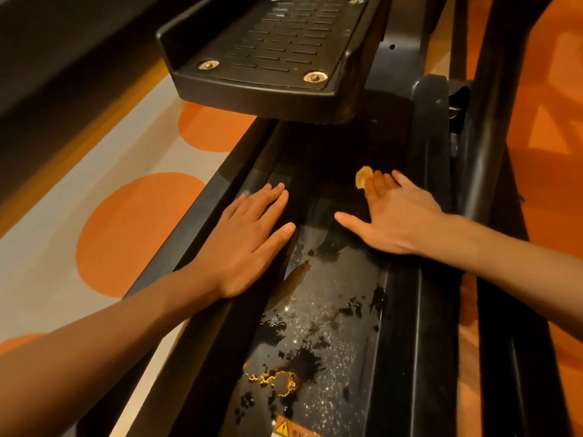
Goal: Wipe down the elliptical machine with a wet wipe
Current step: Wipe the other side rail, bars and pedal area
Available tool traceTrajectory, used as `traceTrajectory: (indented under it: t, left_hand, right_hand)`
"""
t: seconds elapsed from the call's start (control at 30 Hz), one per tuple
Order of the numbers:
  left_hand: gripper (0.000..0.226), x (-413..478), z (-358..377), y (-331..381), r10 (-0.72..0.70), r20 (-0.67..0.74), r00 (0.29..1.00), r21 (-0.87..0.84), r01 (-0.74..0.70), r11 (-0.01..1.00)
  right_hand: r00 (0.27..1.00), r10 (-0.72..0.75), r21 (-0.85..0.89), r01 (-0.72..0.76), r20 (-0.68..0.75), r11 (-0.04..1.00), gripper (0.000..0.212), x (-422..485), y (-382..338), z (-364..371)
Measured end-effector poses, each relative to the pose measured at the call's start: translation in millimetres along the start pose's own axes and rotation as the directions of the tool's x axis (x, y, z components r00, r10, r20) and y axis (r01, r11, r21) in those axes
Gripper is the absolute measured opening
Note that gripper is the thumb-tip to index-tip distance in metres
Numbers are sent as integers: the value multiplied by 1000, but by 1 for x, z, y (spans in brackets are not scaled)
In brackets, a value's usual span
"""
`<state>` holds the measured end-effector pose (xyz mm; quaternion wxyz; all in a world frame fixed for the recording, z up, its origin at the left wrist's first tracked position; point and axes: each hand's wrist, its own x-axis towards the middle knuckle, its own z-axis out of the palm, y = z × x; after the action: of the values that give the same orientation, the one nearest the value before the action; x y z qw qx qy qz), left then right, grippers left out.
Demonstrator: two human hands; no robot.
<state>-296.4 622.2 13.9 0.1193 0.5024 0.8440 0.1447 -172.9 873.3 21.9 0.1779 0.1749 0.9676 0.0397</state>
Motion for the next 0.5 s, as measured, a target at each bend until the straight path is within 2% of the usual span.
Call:
traceTrajectory:
  t: [0.1, 0.23, 0.33, 0.4, 0.5]
  left_hand:
    - [78, 0, 1, -1, 7, 3, 1000, 7, -7, 1000]
    - [78, 0, 1, 1, -2, 7, 1000, 11, 2, 1000]
    - [79, 0, -1, 0, -6, 10, 1000, 18, 6, 1000]
    - [80, 0, -1, 1, -6, 4, 1000, 21, 6, 1000]
    - [82, 1, 0, -1, 0, 6, 1000, 20, 0, 1000]
  right_hand:
    - [1000, -15, 63, 13, 21, 998, 93, -7, 5, 6]
    - [996, 90, 139, -90, 11, 986, 77, 38, 26, -11]
    - [998, 63, 214, -67, 25, 975, 68, 43, 26, -18]
    - [999, 44, 200, -45, 11, 979, 67, 29, 22, -11]
    - [1000, 11, 74, -10, -3, 997, 71, 21, 21, 2]
